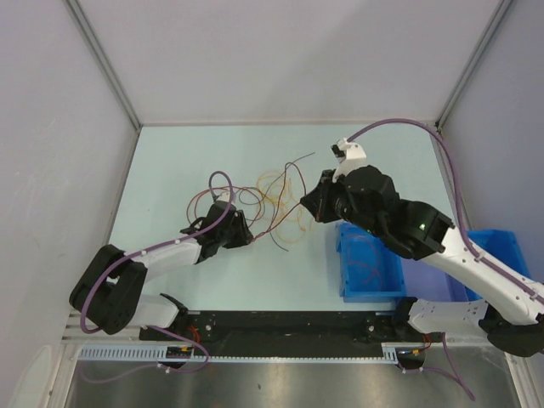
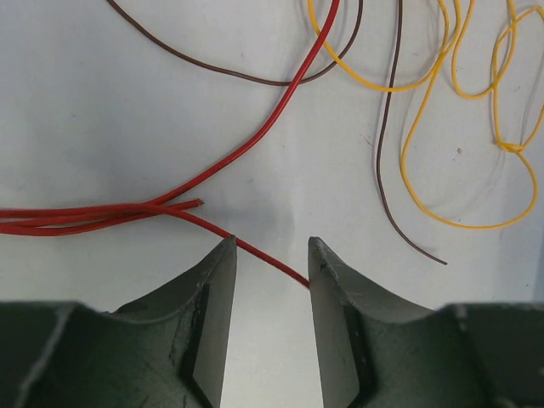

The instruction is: Untangle the cables

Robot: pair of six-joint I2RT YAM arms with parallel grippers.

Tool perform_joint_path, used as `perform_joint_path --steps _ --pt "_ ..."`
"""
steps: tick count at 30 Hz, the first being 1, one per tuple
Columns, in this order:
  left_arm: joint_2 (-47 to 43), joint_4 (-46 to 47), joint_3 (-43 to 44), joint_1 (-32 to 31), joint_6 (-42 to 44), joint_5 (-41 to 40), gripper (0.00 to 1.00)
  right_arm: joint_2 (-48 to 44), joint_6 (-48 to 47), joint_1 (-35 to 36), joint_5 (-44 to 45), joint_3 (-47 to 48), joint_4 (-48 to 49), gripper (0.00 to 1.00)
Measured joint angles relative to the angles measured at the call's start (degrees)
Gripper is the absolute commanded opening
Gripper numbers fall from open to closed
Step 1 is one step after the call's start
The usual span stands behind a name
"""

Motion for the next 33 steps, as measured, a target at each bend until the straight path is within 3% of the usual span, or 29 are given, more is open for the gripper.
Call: perform_joint_path --steps 16,33 --pt "0.0 -0.57 0.0 0.07 0.5 -0.11 0.44 -1.92 -9.75 0.79 14.23 22.77 -8.81 0.0" --pt "0.28 -1.18 0.0 0.07 0.5 -0.2 0.43 -12.35 -14.64 0.79 26.86 26.05 -17.57 0.0"
